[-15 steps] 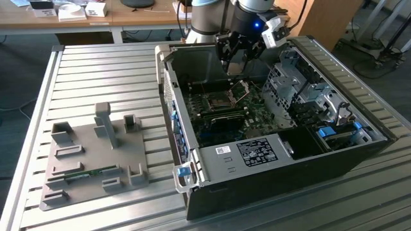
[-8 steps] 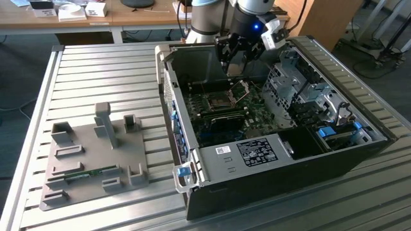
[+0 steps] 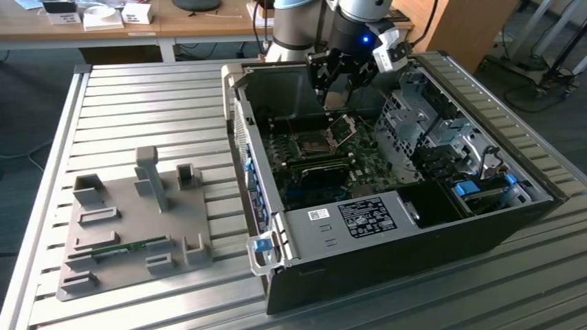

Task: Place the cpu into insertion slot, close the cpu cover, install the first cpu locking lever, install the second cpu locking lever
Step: 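Place the cpu into insertion slot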

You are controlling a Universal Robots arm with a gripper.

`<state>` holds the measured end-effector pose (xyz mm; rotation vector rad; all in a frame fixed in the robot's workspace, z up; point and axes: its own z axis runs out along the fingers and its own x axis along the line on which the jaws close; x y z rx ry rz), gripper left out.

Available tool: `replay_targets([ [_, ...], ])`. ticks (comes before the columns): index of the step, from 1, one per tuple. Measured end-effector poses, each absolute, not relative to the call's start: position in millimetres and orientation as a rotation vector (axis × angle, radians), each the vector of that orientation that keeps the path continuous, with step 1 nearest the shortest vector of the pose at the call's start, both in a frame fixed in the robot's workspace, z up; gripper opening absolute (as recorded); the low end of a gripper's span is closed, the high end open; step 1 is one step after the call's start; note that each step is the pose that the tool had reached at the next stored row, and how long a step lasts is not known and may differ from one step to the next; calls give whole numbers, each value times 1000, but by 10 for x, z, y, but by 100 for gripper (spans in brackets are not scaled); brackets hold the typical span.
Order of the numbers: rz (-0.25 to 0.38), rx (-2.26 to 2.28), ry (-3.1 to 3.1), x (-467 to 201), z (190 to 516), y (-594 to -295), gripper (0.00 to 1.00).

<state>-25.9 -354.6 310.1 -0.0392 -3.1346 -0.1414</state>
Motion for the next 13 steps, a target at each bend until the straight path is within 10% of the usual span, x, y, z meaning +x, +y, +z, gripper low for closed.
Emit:
replay_targets([
  [13, -141, -39, -3135, -264, 3068, -3546, 54],
])
